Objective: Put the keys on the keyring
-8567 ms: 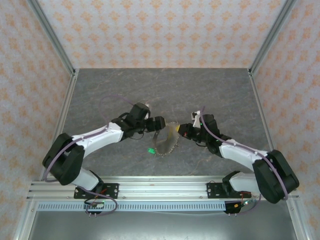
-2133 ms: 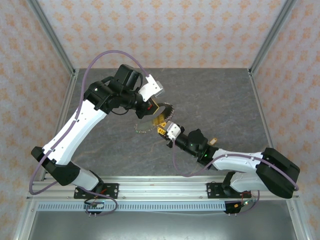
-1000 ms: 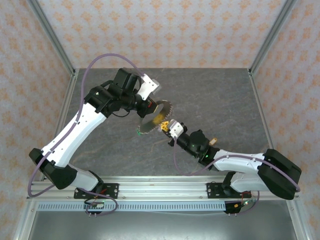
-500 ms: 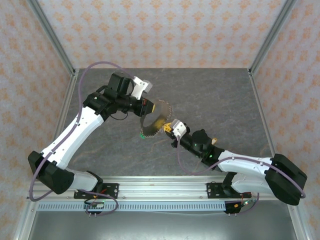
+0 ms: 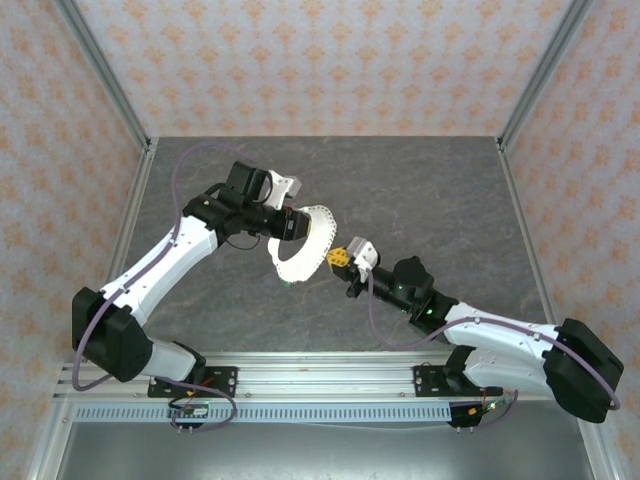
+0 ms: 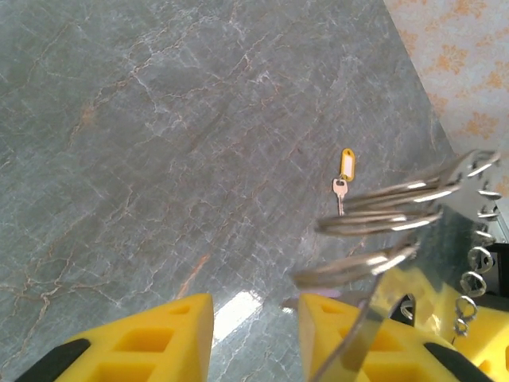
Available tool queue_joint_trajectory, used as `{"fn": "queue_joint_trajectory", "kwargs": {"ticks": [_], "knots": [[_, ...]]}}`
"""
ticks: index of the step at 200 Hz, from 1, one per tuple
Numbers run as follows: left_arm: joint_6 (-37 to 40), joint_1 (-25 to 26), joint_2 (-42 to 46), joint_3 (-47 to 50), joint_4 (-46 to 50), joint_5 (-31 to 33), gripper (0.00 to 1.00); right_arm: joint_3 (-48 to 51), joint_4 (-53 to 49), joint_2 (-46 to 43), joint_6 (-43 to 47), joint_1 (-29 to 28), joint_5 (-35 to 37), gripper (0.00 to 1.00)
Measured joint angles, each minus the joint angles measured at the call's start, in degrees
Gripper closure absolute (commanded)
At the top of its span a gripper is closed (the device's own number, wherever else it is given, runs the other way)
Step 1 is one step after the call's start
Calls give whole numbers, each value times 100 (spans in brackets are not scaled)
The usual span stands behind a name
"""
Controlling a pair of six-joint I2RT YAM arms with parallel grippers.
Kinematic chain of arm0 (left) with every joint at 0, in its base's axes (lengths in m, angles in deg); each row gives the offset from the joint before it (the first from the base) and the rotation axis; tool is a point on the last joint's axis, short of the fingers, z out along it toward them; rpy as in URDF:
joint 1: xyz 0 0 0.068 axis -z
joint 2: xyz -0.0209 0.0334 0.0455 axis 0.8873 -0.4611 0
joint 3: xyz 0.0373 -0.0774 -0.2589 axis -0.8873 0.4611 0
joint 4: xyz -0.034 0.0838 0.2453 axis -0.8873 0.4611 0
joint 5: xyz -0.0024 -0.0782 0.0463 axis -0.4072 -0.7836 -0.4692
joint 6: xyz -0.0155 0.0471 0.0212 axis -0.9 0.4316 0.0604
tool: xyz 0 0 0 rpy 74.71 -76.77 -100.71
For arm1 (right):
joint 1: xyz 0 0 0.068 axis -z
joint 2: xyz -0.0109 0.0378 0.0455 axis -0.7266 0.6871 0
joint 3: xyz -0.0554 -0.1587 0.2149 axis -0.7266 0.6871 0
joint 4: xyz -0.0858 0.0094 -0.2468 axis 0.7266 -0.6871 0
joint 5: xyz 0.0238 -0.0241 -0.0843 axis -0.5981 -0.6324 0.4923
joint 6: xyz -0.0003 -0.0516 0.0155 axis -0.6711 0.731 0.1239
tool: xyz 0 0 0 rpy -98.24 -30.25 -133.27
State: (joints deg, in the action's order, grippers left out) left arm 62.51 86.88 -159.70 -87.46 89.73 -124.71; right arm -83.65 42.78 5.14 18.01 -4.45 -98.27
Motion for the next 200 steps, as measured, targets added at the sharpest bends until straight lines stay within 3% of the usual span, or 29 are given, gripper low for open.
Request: {"fn": "queue_joint_trajectory", "kwargs": {"ticks": [42, 57, 79, 127, 176, 200], "knots": [[-63, -48, -219, 0, -15, -46, 72, 0, -114, -122, -81, 101, -50, 100], [-122, -50, -306, 0, -15, -131, 65, -2, -205, -164, -70, 122, -44, 100], [-164, -85, -422, 0, -31, -188, 65, -4, -372, -166, -13, 122, -76, 100], [-131, -125, -586, -2, -31, -249, 55, -4, -291, -142, -66, 122, -120, 100], [-83, -162, -713, 0, -26, -254, 61, -87, -208, 22, -146, 122, -221, 100], [-39, -188, -774, 0, -9, -264, 52, -269, -212, 120, -140, 144, -269, 100]]}}
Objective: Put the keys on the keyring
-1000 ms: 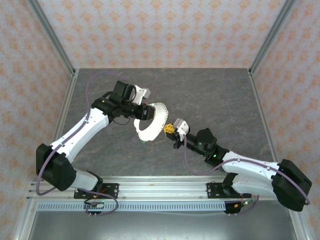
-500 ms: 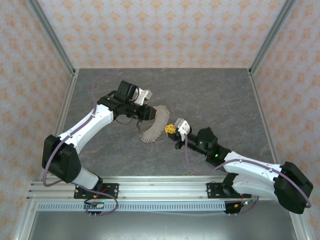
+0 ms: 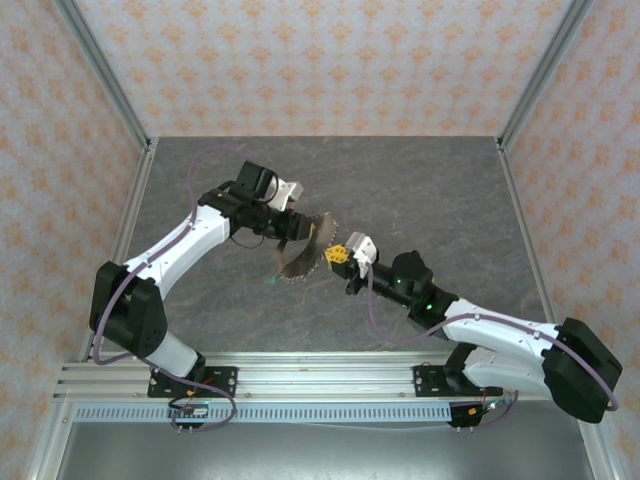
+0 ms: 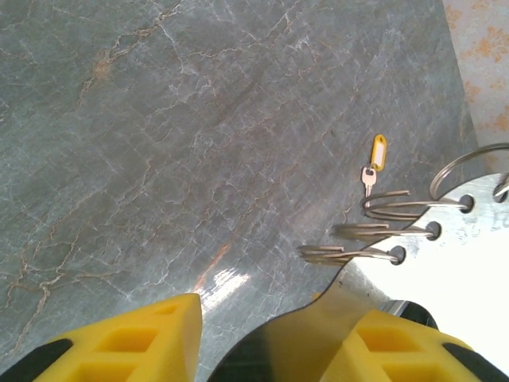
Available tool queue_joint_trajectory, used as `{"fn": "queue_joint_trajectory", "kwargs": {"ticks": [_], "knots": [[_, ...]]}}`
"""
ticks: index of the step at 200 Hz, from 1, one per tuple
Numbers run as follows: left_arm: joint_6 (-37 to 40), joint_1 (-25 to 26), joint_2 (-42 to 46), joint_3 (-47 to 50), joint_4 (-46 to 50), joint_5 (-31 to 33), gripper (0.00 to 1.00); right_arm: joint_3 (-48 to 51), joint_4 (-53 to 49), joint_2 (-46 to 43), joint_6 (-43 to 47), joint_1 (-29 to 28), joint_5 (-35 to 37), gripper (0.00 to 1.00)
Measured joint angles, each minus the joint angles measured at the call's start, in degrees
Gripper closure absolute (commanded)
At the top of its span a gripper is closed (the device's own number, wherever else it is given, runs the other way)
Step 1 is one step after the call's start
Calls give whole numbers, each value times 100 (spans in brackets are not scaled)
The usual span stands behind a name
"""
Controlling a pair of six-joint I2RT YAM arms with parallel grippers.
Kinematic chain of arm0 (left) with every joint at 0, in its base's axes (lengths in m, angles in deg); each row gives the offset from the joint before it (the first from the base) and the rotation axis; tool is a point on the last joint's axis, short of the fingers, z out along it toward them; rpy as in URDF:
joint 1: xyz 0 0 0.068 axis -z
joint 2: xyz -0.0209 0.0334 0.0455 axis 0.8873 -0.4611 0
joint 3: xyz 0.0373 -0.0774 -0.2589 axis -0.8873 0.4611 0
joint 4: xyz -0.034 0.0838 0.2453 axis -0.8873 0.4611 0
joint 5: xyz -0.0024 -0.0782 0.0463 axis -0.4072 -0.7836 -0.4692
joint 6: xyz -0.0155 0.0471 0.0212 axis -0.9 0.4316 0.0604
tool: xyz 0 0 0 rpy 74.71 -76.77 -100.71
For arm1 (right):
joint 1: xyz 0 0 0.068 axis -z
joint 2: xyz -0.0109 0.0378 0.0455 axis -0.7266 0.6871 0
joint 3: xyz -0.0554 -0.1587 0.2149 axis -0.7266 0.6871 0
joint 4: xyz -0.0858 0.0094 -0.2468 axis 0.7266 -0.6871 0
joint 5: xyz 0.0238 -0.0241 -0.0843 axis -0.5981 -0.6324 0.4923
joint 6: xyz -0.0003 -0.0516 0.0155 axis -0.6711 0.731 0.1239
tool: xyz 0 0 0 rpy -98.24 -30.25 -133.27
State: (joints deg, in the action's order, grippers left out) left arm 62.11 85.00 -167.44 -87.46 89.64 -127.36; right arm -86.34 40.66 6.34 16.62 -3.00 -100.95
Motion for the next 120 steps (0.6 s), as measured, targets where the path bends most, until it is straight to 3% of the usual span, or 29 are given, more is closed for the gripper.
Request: {"fn": "queue_joint_trajectory", "kwargs": {"ticks": [24, 74, 120], "knots": [[4, 4, -96, 0, 4, -13, 51, -94, 2, 120, 2, -11, 55, 100], [-90, 4, -57, 81, -15, 358, 37, -221, -439, 184, 109, -11, 326, 100], [-352, 4, 452, 785, -433, 925, 37, -225, -992, 306, 131, -7, 328, 100]]}}
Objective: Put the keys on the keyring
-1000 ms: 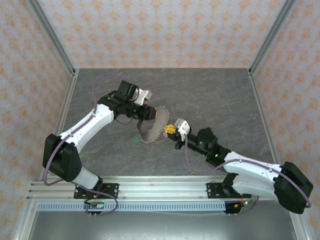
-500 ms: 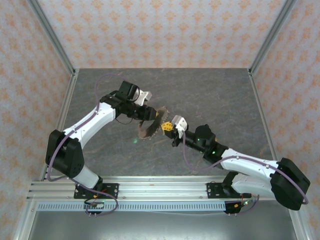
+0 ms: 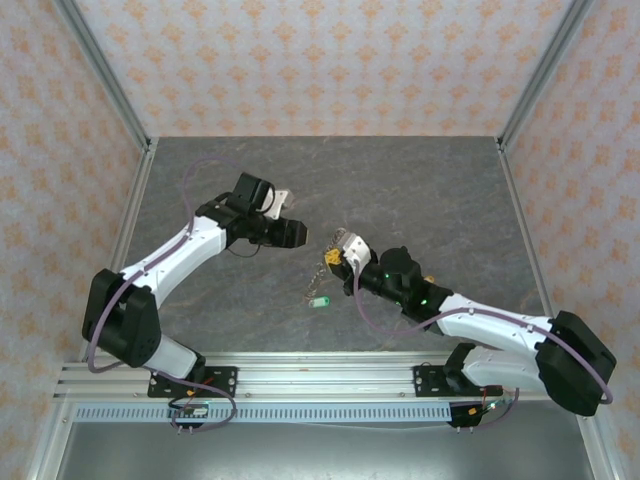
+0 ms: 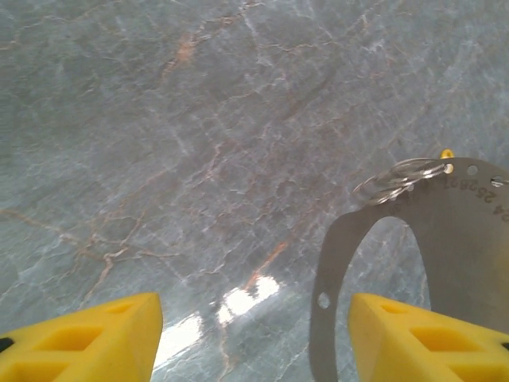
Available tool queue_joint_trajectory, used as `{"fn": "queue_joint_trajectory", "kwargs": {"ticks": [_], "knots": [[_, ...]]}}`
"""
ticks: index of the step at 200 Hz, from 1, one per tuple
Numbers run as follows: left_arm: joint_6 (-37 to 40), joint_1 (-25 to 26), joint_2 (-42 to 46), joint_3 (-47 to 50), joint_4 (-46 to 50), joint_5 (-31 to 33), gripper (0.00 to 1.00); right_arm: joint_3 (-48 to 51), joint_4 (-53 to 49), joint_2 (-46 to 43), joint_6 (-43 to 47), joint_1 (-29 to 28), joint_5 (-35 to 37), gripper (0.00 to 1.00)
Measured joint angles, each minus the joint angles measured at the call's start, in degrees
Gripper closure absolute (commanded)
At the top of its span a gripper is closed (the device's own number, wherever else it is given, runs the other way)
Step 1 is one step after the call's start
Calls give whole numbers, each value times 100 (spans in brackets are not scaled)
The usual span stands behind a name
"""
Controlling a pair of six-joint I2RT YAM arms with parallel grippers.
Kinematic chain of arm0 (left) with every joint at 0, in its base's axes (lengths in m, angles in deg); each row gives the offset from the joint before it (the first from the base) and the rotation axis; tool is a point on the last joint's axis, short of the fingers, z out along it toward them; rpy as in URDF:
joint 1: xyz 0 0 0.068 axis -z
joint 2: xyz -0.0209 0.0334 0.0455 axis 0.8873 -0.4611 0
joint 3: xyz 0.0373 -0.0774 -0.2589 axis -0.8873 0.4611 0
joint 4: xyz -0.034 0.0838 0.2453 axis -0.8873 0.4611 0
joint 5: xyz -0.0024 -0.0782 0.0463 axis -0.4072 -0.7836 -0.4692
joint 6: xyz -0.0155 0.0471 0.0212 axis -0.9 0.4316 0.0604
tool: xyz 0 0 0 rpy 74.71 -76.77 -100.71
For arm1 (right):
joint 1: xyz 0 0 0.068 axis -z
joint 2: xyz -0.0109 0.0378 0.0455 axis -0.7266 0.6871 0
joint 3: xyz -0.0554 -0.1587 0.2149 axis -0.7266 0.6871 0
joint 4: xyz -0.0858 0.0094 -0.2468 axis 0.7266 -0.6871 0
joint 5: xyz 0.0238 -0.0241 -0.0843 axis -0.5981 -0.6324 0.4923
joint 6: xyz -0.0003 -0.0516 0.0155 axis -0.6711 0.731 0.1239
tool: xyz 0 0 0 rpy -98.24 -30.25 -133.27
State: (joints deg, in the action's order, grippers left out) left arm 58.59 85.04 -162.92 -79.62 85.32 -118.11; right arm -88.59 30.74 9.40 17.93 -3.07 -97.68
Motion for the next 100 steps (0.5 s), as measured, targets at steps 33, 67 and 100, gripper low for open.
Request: {"fn": "queue_joint_trajectory", "kwargs": {"ticks": [33, 67, 100], "knots": [[-254, 0, 675, 621, -695, 378, 36, 0, -334, 114, 92, 24, 2, 100], [-485, 0, 1727, 1294, -1469, 1038, 24, 0, -780, 229, 741, 33, 48, 100], [-540, 0, 2527, 1829, -2212, 1482, 22, -114, -1423, 262, 1534, 33, 28, 100]]}}
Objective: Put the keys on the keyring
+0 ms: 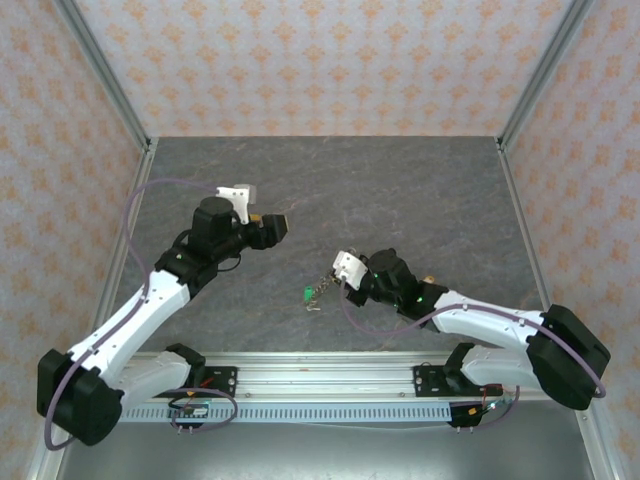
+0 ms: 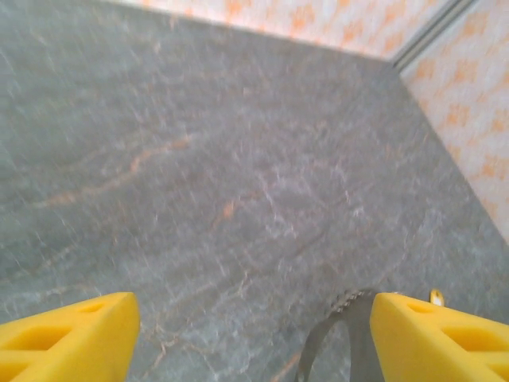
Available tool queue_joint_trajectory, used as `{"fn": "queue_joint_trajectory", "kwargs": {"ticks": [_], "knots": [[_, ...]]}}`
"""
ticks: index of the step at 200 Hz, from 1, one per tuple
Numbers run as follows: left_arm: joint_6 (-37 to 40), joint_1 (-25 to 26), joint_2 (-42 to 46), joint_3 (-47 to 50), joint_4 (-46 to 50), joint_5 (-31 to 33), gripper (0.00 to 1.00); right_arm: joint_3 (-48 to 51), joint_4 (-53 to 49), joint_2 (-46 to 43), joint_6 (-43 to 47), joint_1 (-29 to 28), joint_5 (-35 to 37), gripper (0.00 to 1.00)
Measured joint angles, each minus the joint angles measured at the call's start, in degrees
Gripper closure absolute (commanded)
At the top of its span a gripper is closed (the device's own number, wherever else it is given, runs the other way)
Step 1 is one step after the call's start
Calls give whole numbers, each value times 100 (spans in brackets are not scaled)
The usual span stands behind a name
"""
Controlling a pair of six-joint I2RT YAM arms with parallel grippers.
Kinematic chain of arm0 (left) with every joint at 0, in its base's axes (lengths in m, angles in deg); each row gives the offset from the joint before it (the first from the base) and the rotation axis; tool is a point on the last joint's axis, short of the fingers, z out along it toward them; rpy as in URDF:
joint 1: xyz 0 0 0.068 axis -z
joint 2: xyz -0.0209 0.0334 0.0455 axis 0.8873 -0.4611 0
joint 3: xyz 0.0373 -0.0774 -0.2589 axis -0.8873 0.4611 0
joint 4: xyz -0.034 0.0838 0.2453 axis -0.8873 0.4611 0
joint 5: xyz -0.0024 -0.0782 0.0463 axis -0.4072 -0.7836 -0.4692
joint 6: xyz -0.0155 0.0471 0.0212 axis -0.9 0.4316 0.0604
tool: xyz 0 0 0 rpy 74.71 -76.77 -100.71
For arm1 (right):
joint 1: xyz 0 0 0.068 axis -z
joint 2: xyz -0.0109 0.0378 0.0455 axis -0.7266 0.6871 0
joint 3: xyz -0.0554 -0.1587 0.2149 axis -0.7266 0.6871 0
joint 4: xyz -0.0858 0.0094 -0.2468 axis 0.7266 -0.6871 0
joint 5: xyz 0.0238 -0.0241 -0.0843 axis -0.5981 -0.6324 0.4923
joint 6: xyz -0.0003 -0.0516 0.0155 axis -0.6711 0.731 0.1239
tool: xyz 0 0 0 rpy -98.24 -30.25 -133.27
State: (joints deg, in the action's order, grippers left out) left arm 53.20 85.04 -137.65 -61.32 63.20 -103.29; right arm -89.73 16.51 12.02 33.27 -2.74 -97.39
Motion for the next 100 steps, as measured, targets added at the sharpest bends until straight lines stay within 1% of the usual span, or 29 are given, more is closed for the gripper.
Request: {"fn": "queue_joint_trajectory", "kwargs": {"ticks": [14, 30, 60, 78, 100], "knots": [[66, 0, 203, 273, -417, 9, 22, -138, -271, -2, 269, 0, -142, 100], [284, 0, 339, 608, -837, -162, 22, -197, -444, -13, 402, 37, -363, 100], [737, 0, 367, 863, -1099, -632, 22, -201, -540, -114, 282, 372, -1045, 100], [1012, 9, 367, 879, -1241, -933, 25, -201, -542, -177, 83, 616, -1541, 100], [1320, 116, 317, 876, -1362, -1316, 32, -203, -544, -208, -63, 767, -1974, 100]]}}
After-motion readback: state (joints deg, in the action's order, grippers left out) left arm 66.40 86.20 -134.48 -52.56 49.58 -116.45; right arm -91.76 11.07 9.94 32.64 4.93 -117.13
